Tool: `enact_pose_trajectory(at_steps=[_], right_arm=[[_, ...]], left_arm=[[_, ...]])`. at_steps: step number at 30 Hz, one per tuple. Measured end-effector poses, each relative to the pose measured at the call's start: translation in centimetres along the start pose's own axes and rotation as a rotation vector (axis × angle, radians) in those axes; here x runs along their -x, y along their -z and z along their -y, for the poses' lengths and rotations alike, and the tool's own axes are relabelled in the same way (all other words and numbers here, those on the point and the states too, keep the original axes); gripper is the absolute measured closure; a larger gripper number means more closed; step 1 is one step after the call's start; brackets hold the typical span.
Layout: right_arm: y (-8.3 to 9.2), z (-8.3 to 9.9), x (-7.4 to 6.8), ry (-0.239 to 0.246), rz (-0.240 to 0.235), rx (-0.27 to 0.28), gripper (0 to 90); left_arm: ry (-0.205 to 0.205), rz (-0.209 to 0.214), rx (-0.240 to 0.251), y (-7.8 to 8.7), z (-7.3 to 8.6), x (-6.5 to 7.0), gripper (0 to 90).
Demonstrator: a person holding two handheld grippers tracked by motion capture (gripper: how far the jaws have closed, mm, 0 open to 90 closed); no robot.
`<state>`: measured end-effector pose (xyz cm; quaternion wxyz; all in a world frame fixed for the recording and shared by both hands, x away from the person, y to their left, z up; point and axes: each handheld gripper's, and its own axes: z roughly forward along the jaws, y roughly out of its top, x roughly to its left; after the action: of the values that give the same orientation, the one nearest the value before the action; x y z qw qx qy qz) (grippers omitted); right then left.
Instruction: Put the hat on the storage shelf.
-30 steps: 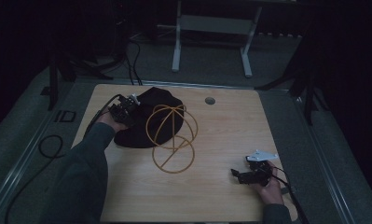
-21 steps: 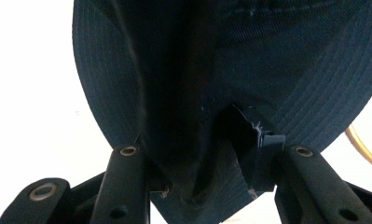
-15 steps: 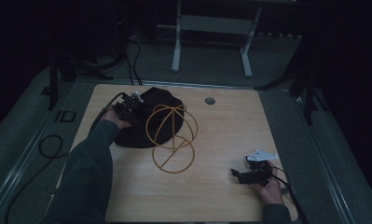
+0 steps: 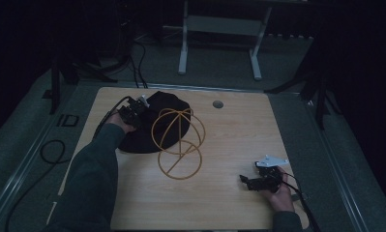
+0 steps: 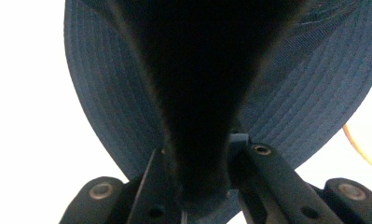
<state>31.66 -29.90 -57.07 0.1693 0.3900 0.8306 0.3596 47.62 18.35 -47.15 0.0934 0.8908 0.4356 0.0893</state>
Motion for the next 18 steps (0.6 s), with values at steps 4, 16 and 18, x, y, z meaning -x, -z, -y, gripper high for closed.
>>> enact_pose_trajectory(at_steps=[4, 16, 18], right_arm=[[0.0, 0.0, 0.0, 0.000, 0.000, 0.000, 11.1], [0.0, 0.0, 0.0, 0.000, 0.000, 0.000, 11.1], [0.0, 0.0, 0.0, 0.000, 0.000, 0.000, 11.1]], left_arm=[[-0.003, 0.000, -0.010, 0.4, 0.3, -0.1, 87.4], [0.000, -0.034, -0.009, 2.3, 1.8, -0.7, 88.3], [-0.003, -0.033, -0.006, 2.6, 2.0, -0.7, 88.4]])
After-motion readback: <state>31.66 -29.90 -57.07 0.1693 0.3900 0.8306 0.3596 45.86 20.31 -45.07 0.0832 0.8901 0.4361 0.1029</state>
